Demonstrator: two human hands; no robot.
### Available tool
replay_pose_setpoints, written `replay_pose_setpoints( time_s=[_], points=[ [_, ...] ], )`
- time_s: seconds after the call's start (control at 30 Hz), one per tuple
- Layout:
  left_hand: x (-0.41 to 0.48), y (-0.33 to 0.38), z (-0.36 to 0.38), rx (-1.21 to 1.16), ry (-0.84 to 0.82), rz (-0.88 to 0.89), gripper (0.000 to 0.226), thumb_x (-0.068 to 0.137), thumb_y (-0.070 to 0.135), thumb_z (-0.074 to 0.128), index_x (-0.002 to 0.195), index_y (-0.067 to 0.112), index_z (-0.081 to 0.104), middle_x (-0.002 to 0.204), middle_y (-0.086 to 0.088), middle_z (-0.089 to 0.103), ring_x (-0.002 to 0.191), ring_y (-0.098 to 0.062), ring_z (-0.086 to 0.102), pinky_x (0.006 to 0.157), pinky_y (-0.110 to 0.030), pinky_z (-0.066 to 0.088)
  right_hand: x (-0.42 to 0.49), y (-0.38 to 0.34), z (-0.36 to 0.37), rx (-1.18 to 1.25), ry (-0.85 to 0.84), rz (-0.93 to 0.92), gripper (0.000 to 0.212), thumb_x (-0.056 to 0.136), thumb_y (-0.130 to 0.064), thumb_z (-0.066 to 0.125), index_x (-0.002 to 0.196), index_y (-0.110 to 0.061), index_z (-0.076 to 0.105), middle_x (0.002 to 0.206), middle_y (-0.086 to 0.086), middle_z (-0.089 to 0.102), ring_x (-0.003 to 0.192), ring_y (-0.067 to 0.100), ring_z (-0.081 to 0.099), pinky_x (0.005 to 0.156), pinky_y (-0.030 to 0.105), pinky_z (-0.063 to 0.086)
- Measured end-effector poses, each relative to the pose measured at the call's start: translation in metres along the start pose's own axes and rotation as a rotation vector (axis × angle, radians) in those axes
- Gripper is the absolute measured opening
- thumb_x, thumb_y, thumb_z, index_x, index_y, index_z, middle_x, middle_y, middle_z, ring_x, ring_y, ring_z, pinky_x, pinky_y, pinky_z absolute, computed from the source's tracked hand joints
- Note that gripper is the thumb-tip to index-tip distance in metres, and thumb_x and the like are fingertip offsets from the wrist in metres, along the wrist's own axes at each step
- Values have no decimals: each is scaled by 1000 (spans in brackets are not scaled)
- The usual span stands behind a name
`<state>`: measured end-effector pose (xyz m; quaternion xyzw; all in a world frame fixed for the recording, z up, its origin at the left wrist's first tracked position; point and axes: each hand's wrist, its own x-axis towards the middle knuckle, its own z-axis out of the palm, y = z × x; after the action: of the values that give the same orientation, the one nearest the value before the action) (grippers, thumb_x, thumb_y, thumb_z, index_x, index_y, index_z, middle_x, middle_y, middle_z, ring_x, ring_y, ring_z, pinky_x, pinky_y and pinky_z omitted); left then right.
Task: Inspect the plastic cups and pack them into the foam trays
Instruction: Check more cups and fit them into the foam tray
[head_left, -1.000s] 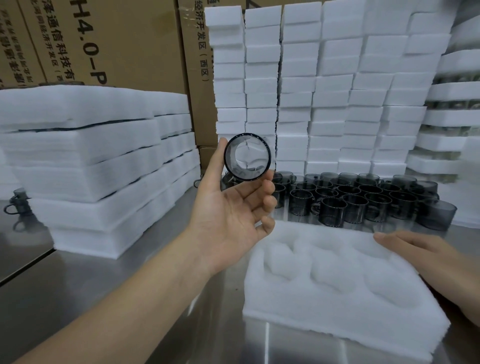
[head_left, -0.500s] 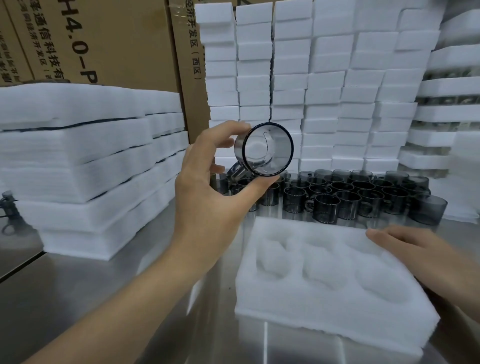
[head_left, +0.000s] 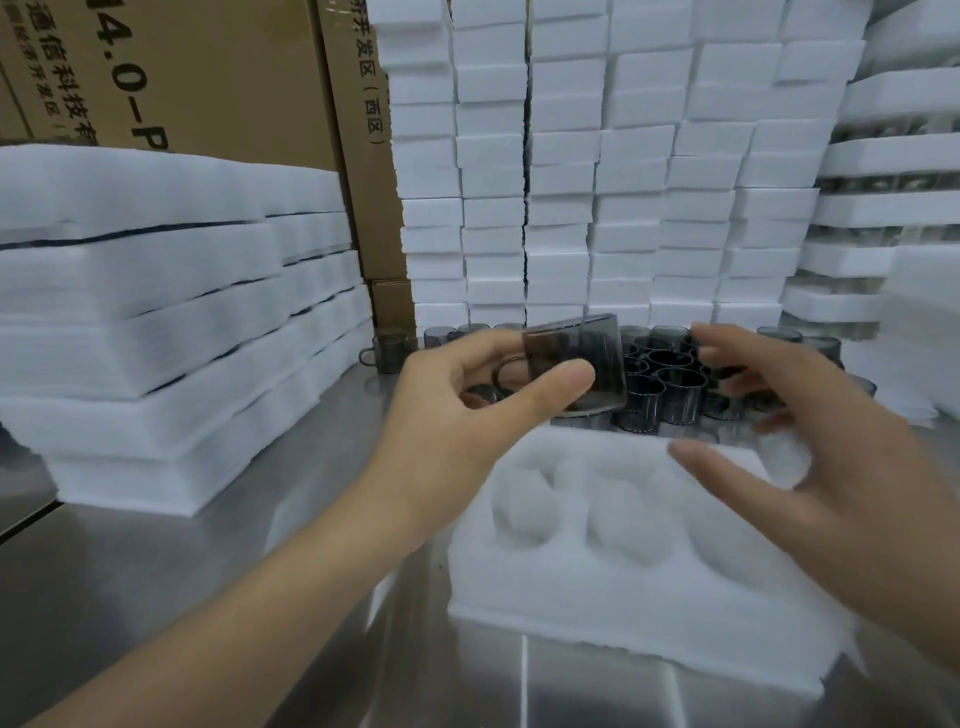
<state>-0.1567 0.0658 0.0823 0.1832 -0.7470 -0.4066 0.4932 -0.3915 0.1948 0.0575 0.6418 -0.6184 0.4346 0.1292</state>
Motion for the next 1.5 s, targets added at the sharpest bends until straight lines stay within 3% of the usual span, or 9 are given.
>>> replay_pose_setpoints(
  time_s=[0.1, 0.2, 0.37, 0.53, 0.67, 0.83, 1.07, 1.33, 1.5],
  points=[
    [-4, 1, 8, -57, -102, -41, 21, 92, 46, 81, 98, 26, 84, 82, 14, 76, 82, 0, 70, 77, -11, 49, -2, -19, 4, 36, 6, -125, 80, 87, -59, 70, 158, -49, 35, 149, -29, 48, 134, 5, 54, 102, 36, 51],
    [-7, -1, 14, -9, -169, -41, 23, 91, 50, 78, 104, 33, 84, 95, 3, 81, 94, -15, 75, 79, -28, 55, -6, -27, 6, 27, 61, -189, 75, 88, -49, 76, 155, -44, 43, 144, -25, 51, 130, 5, 56, 102, 27, 49],
    [-11, -2, 16, 48, -170, -22, 33, 88, 57, 75, 115, 39, 78, 104, 9, 80, 102, -9, 73, 78, -37, 53, -10, -29, 4, -44, 166, -254, 53, 89, -36, 78, 140, -28, 63, 128, -15, 62, 121, 5, 59, 102, 23, 48],
    [-11, -6, 13, 182, -177, 83, 63, 78, 53, 86, 136, 41, 63, 122, 15, 75, 117, -17, 69, 80, -29, 50, -6, -28, -1, -34, 186, -214, 52, 88, -33, 76, 137, -26, 62, 122, -17, 60, 115, 1, 58, 102, 15, 44],
    [-11, -9, 15, 220, -51, 190, 54, 81, 40, 90, 126, 40, 61, 119, 16, 71, 112, -16, 70, 72, -18, 50, -7, -27, 2, 13, 159, -155, 49, 91, -37, 74, 138, -28, 61, 122, -22, 64, 116, -4, 60, 100, 9, 43],
    [-11, -5, 11, 226, -19, 287, 54, 80, 33, 93, 122, 36, 59, 134, 16, 70, 130, -17, 65, 79, -18, 51, -5, -25, 7, 76, 102, -76, 45, 98, -44, 71, 140, -37, 59, 130, -28, 63, 119, 2, 64, 92, 18, 49],
    [-15, -1, 12, 455, 72, 439, 54, 79, 33, 92, 125, 29, 64, 122, 21, 65, 118, -15, 62, 91, -19, 45, -10, -31, 7, 28, 105, -108, 72, 86, -40, 77, 150, -45, 44, 130, -25, 55, 118, 3, 59, 89, 25, 52],
    [-14, -4, 14, 587, 39, 693, 53, 85, 25, 90, 128, 20, 59, 124, 12, 63, 116, -8, 56, 96, -19, 41, -13, -31, 14, -27, 96, -166, 70, 88, -32, 81, 151, -33, 52, 138, -16, 57, 127, 9, 57, 90, 35, 56],
    [-14, -5, 17, 547, 2, 765, 60, 85, 22, 94, 131, 19, 57, 132, 7, 65, 122, -16, 59, 101, -22, 42, -12, -30, 14, 28, 111, -161, 63, 86, -29, 83, 144, -29, 59, 131, -18, 61, 118, 7, 62, 91, 25, 53]
  ],
)
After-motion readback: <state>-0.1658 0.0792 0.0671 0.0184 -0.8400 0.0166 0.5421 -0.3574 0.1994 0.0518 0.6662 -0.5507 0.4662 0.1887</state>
